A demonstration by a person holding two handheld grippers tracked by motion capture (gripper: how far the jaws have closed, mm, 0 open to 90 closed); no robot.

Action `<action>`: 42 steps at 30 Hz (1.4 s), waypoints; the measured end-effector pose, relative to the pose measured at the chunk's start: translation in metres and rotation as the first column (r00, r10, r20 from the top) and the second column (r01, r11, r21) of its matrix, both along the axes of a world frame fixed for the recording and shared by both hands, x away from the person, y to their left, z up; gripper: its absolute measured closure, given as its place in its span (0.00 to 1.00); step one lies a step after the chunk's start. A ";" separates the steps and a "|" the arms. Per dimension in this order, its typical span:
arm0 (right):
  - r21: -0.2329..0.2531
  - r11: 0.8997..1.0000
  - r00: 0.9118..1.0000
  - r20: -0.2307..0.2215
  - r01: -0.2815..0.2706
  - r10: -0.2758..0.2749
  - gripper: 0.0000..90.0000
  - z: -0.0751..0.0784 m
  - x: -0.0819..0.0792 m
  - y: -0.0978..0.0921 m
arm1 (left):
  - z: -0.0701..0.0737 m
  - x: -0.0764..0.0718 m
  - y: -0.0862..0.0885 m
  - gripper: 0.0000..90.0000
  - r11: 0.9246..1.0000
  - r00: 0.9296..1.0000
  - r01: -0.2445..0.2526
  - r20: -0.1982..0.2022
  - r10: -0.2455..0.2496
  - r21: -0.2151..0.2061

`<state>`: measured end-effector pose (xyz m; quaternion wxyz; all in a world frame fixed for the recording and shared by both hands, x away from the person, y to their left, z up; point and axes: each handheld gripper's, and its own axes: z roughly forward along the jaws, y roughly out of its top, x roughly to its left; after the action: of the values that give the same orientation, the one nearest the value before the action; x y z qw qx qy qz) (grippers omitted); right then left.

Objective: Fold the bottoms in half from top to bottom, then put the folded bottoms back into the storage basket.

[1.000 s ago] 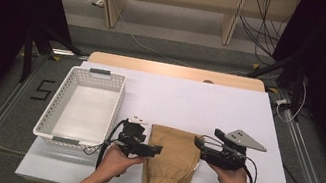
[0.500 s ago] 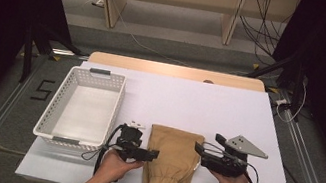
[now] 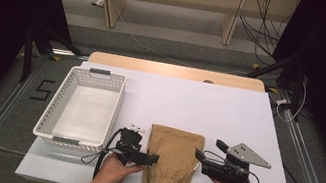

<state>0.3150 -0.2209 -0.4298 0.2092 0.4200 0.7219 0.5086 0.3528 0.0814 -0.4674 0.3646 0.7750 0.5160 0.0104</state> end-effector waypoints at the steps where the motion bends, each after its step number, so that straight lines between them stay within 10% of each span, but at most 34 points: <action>1: 0.000 1.000 1.000 -0.002 -0.002 0.002 0.22 0.000 -0.001 0.000 | 0.000 -0.001 0.000 0.20 1.000 1.000 -0.003 0.000 0.003 0.001; 24: -0.006 1.000 1.000 -0.008 -0.024 0.023 0.23 0.000 -0.013 0.000 | -0.013 -0.007 -0.017 0.18 0.999 0.999 -0.025 -0.024 0.025 0.025; 42: -0.014 0.999 0.999 -0.007 -0.038 0.038 0.24 0.002 -0.015 0.004 | -0.015 -0.003 -0.019 0.35 0.993 0.996 -0.050 -0.084 0.041 -0.109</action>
<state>0.3005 -0.2172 -0.4280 0.2000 0.4065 0.7342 0.5057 0.3495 0.0629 -0.4823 0.3851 0.7414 0.5479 -0.0417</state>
